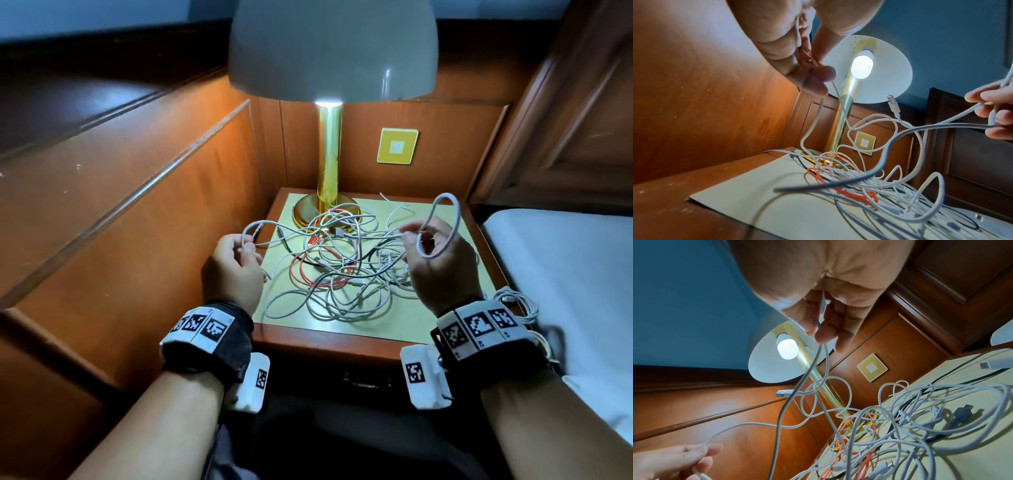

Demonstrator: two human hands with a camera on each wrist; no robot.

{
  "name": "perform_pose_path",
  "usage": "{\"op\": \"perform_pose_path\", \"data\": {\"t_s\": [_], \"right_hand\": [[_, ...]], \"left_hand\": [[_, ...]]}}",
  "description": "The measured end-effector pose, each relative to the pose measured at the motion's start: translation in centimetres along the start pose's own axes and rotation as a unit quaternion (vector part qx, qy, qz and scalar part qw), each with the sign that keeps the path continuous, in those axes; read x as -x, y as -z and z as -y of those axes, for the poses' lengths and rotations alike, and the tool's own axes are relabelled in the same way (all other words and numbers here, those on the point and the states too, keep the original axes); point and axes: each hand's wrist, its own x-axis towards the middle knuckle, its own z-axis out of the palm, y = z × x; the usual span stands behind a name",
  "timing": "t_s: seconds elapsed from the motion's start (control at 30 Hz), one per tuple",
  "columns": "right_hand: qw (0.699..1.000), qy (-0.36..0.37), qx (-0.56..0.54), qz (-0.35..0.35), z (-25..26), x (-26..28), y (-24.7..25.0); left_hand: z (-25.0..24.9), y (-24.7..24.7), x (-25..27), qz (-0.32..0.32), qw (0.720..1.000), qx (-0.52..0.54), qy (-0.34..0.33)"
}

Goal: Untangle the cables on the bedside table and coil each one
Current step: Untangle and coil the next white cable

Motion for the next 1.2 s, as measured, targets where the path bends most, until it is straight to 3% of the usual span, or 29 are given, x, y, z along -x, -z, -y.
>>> {"op": "perform_pose_path", "data": {"t_s": [0.27, 0.37, 0.43, 0.6, 0.73, 0.8, 0.87, 1.07, 1.2], "right_hand": [[0.998, -0.022, -0.055, -0.037, -0.1, -0.4, 1.0], [0.998, -0.014, -0.060, -0.030, -0.7, -0.4, 1.0], [0.998, 0.007, -0.064, -0.006, -0.7, -0.2, 0.8], [0.995, 0.047, -0.074, 0.043, -0.3, 0.1, 0.3], [0.986, 0.010, -0.138, 0.098, 0.2, 0.3, 0.2], [0.975, 0.004, -0.186, 0.119, 0.5, 0.4, 0.2], [0.965, 0.008, -0.226, 0.135, 0.6, 0.5, 0.4], [0.936, 0.013, -0.304, 0.176, 2.2, 1.1, 0.7], [0.937, -0.001, -0.302, 0.178, 2.6, 1.0, 1.2]], "left_hand": [[0.4, 0.2, -0.7, -0.079, 0.993, 0.054, 0.075], [0.5, -0.3, -0.6, -0.078, 0.992, 0.052, 0.087], [0.3, -0.8, 0.1, -0.049, 0.998, -0.003, 0.051], [-1.0, -2.6, 2.0, 0.071, 0.988, -0.047, -0.126], [-1.8, -3.7, 3.4, 0.264, 0.949, -0.027, -0.171], [-1.8, -4.5, 4.0, 0.330, 0.925, -0.032, -0.187], [-1.7, -5.4, 4.3, 0.348, 0.915, -0.047, -0.197], [-2.4, -7.4, 4.6, 0.311, 0.931, -0.032, -0.187], [-2.2, -7.4, 4.2, 0.320, 0.928, -0.067, -0.178]]}}
